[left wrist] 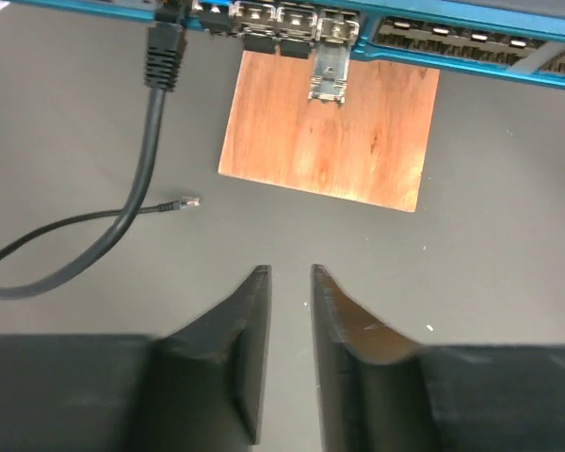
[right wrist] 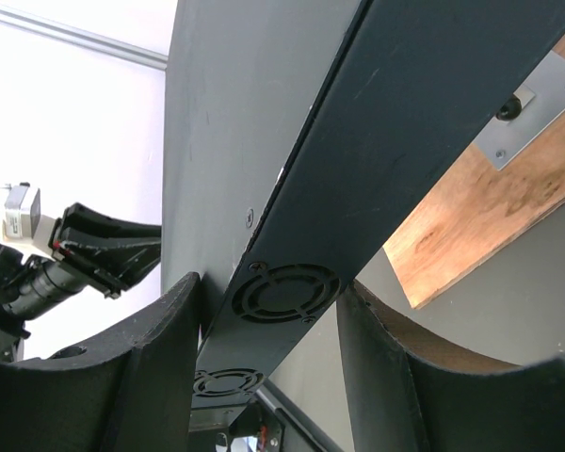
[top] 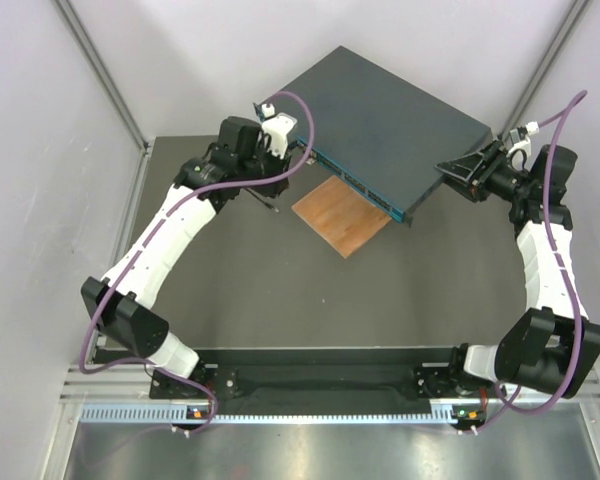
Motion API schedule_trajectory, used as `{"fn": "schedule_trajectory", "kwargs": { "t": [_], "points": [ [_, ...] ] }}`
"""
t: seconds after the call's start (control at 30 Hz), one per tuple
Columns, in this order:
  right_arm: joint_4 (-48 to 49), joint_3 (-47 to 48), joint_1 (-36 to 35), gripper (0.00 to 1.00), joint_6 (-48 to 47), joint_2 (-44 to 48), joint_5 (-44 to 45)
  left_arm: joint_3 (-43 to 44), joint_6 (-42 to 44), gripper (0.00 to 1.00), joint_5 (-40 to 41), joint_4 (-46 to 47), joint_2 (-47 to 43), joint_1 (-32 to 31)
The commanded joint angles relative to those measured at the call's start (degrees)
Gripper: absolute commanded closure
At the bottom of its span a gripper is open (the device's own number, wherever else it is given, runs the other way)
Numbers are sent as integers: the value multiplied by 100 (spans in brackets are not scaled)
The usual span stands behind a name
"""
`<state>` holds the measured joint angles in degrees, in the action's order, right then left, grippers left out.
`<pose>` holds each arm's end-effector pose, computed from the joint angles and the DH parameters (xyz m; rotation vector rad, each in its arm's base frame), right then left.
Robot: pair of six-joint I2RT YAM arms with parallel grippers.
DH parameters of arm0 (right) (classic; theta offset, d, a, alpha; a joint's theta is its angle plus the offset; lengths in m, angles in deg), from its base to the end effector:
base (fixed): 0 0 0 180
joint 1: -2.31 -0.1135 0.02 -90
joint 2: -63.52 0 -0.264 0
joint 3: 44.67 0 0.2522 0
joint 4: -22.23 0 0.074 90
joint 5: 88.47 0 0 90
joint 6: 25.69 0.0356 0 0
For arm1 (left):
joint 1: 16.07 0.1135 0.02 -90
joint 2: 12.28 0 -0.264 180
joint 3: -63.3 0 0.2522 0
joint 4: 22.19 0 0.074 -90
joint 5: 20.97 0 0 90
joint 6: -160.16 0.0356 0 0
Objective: Insert the plug into the switch port
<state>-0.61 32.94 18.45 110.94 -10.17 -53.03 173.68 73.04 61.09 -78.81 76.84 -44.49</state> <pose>0.2837 -0.0519 0.3534 0.3774 1.9125 1.2537 0.2968 -0.1662 0.4057 0.6720 2.1052 -0.4017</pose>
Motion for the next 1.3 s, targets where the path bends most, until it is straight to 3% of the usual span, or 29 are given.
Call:
{"fn": "schedule_trajectory", "kwargs": {
  "t": [0.0, 0.3, 1.27],
  "points": [
    [600, 312, -252, 100, -559, -93, -63, -248, -164, 73, -189, 767, -193, -5],
    [688, 329, -261, 100, -515, -137, -160, -223, -481, 100, -436, 1648, 131, -23],
    [715, 321, -252, 100, -488, -225, -195, 217, -1069, 100, -366, 2413, 861, -128]
  ]
}}
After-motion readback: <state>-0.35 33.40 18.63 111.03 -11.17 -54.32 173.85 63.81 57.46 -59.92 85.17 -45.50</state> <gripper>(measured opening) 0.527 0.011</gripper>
